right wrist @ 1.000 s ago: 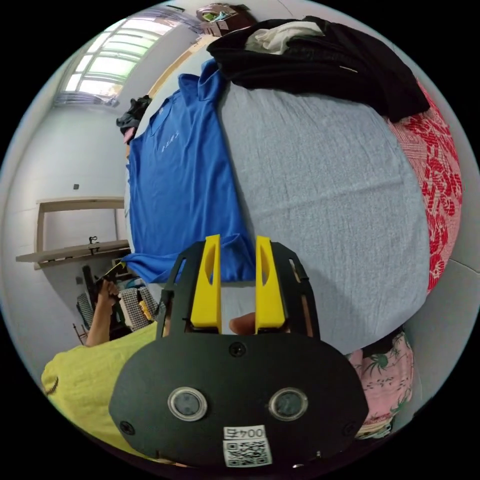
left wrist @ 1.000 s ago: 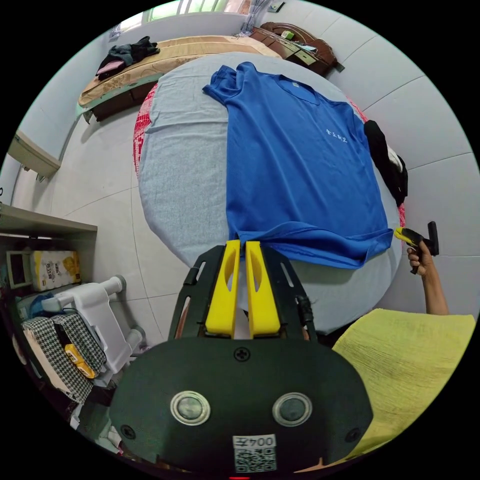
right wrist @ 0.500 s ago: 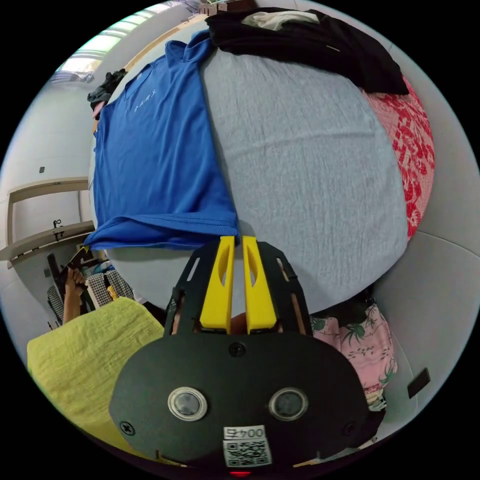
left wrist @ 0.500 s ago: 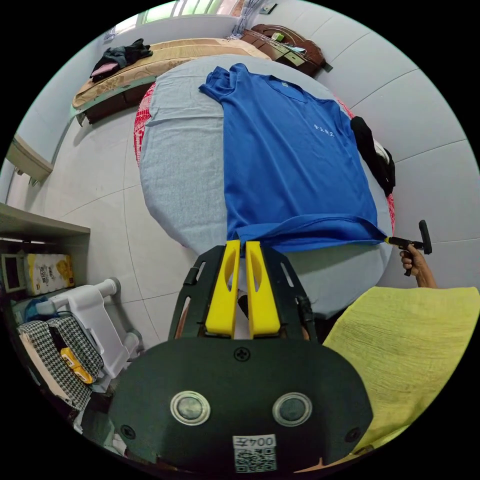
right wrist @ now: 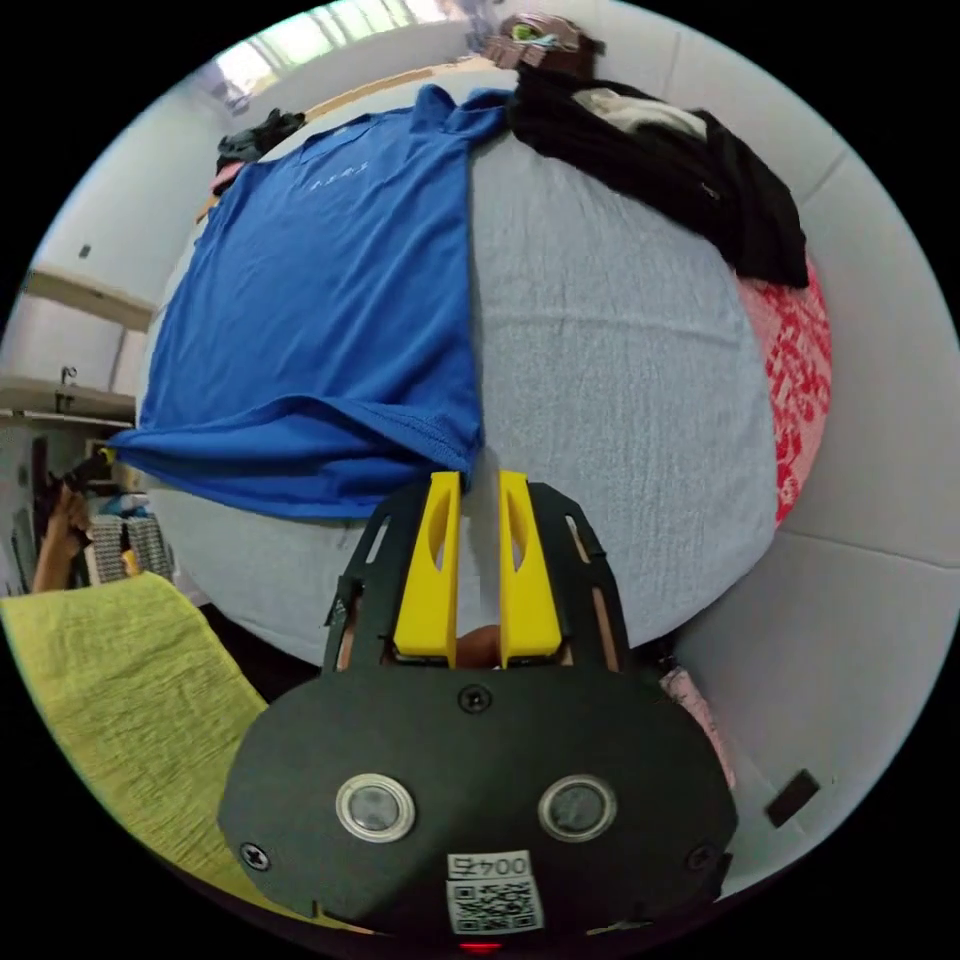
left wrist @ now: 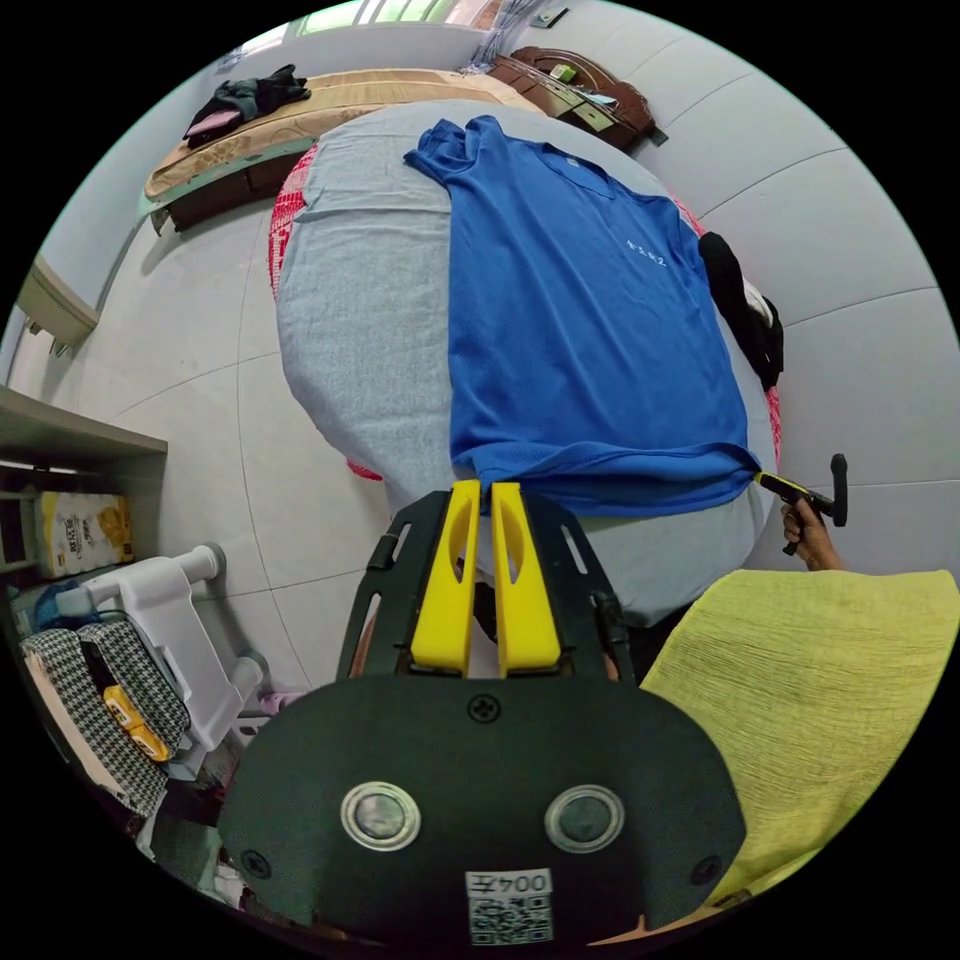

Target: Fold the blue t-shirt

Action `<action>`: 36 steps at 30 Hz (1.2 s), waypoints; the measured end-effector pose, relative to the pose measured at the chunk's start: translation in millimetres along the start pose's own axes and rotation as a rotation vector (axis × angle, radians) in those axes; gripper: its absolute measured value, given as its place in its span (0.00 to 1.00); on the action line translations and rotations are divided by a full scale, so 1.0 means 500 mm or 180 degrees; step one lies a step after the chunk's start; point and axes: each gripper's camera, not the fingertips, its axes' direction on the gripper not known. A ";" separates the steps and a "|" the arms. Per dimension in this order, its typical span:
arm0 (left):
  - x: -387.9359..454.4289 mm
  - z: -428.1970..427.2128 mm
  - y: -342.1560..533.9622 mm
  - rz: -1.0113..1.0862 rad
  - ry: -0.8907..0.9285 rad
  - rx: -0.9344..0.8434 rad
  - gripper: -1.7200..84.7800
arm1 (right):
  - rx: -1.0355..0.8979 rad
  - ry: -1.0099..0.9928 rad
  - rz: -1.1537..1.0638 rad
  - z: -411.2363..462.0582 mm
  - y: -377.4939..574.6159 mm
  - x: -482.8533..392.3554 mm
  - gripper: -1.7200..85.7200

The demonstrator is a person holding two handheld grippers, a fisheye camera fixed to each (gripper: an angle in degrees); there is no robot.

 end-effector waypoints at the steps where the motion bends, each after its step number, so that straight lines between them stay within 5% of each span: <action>1: 0.007 -0.003 0.001 -0.0005 0.0011 0.0006 0.04 | 0.0035 0.0057 -0.0050 -0.005 -0.002 -0.016 0.09; 11: 0.066 -0.027 0.020 -0.0077 0.0055 0.0052 0.04 | 0.0002 0.0096 -0.0212 -0.055 -0.061 -0.173 0.02; 20: 0.161 -0.427 0.089 0.0498 0.0310 0.1158 0.04 | 0.1714 -0.0295 -0.0717 -0.628 -0.023 -0.179 0.01; 30: 0.245 -0.821 0.347 0.0958 0.1714 0.2860 0.03 | 0.3022 -0.0926 -0.1229 -1.059 0.160 -0.215 0.01; 36: 0.359 -0.940 0.301 0.1360 0.1275 0.2697 0.03 | 0.3360 -0.1053 -0.0872 -1.187 0.066 -0.229 0.01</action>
